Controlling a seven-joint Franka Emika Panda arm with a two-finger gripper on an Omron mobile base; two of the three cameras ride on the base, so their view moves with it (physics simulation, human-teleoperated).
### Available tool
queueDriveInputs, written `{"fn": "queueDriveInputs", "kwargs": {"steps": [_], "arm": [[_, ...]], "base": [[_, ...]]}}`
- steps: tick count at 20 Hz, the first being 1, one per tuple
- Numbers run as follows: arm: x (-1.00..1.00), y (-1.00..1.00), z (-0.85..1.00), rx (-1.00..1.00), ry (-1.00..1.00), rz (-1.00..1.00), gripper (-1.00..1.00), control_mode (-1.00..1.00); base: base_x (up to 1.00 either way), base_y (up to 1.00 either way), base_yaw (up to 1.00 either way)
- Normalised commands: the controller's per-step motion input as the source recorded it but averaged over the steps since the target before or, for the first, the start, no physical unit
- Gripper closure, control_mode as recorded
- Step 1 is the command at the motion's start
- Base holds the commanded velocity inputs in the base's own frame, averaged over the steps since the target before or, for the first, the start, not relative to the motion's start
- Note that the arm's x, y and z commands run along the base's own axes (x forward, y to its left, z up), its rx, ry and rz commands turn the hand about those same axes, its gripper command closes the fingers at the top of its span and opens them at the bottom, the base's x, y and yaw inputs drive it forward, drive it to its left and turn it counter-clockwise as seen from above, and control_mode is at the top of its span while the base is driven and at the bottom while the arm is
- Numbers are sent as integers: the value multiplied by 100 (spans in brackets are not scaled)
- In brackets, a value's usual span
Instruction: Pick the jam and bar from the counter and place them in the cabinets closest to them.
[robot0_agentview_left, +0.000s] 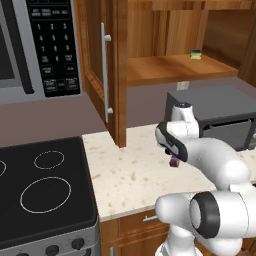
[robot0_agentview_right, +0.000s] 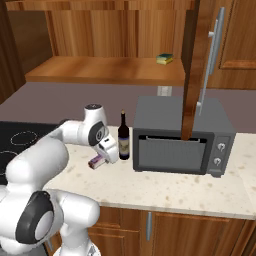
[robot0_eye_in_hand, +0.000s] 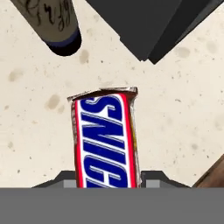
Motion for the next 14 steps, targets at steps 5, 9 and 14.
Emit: {"fn": "queueDriveInputs", "kwargs": {"steps": [5,9,14], "arm": [[-63,-1,59,-1,-5,22,100,-100],[-53,0,74,0,-7,21,100,-100],[-39,-2,84,0,-11,23,100,-100]], "base": [[0,0,0],[0,0,0],[0,0,0]]}}
